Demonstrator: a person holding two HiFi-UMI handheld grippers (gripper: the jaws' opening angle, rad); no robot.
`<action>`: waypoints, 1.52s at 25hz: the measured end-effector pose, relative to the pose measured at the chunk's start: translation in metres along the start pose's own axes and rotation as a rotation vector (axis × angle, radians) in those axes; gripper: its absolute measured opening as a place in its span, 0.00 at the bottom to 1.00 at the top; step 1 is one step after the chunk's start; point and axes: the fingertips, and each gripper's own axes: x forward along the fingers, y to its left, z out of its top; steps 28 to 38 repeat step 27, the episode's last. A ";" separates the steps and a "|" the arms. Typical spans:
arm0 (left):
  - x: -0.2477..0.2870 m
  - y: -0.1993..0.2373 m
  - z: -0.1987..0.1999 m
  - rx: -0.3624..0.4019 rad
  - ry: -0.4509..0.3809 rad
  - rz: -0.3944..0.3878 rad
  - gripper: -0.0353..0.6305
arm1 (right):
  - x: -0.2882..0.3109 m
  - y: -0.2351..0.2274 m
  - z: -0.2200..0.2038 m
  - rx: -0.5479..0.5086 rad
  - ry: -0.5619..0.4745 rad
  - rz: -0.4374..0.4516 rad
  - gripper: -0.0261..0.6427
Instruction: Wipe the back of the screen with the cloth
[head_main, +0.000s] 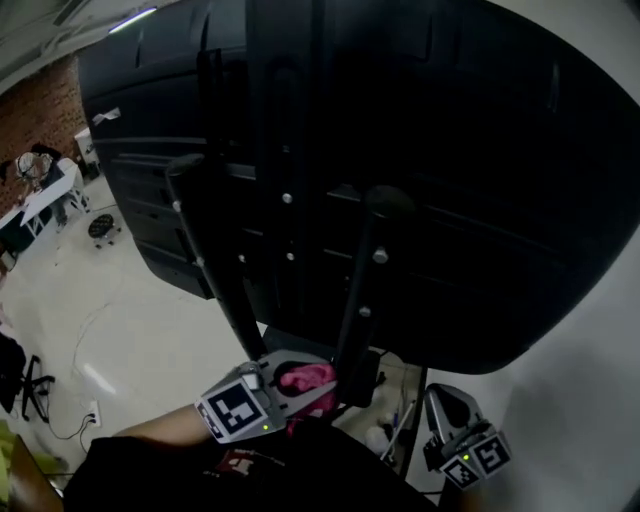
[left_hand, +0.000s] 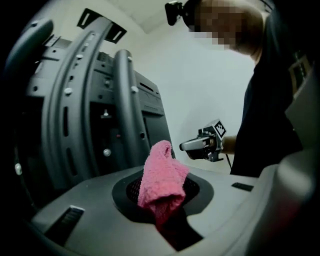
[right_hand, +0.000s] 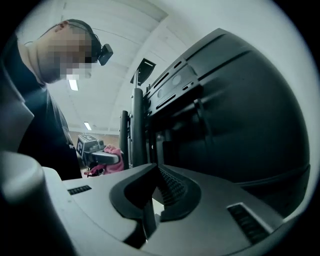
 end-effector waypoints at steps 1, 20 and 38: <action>-0.019 0.011 -0.007 -0.024 -0.026 -0.025 0.15 | 0.016 0.016 0.000 -0.014 0.001 -0.001 0.05; -0.162 0.076 -0.095 -0.323 -0.166 -0.118 0.15 | 0.189 0.163 -0.049 0.045 0.119 0.073 0.04; -0.165 0.069 -0.088 -0.341 -0.163 -0.095 0.15 | 0.185 0.165 -0.041 0.044 0.123 0.096 0.04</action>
